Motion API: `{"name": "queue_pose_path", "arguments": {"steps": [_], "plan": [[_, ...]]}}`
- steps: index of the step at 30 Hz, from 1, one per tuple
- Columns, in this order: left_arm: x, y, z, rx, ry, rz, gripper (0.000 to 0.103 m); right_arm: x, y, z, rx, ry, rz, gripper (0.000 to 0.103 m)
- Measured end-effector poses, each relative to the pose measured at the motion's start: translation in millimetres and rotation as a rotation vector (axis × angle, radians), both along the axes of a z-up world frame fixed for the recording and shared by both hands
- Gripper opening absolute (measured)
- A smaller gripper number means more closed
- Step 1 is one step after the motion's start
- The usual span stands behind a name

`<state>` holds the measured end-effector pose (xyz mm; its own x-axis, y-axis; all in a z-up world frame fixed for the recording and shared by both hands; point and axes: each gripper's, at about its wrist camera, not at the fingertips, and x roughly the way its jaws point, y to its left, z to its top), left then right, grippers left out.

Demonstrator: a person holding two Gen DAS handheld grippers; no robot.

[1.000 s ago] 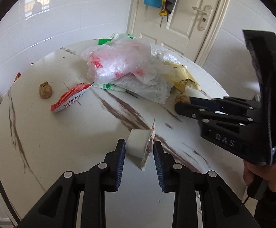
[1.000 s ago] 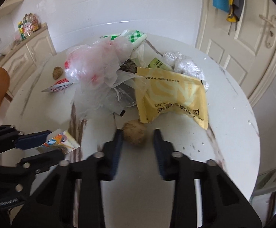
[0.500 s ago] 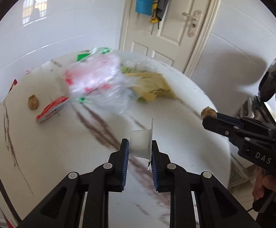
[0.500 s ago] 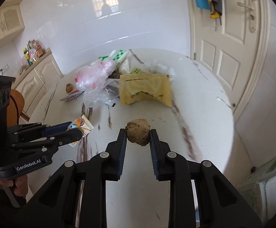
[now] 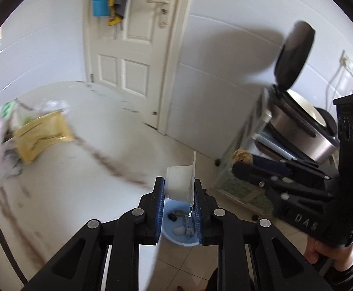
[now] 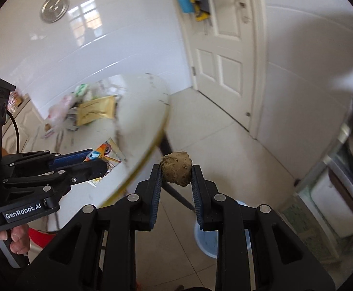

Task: Collect trash
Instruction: 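Carry both items to the blue bin and open both tools to drop them, then grasp the clear plastic bag with the left tool while the right tool grasps the yellow packet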

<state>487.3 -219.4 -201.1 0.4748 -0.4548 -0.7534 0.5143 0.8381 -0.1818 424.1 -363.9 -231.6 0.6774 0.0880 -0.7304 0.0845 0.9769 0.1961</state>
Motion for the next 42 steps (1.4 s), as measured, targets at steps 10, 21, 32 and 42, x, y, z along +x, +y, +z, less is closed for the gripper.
{"name": "queue_pose_path", "arguments": {"steps": [10, 21, 32, 42], "plan": [[43, -97, -25, 0.085, 0.018, -0.086, 0.018, -25, -62, -9, -0.006, 0.007, -0.126, 0.057], [71, -161, -64, 0.148, 0.047, -0.095, 0.060, -45, -98, -22, 0.001, 0.037, -0.229, 0.065], [41, -114, -22, 0.104, -0.057, -0.020, 0.075, -52, -79, 6, -0.025, -0.012, -0.221, 0.068], [4, -2, 8, 0.101, -0.151, 0.125, 0.086, -31, 3, 50, -0.106, -0.081, -0.097, 0.081]]}}
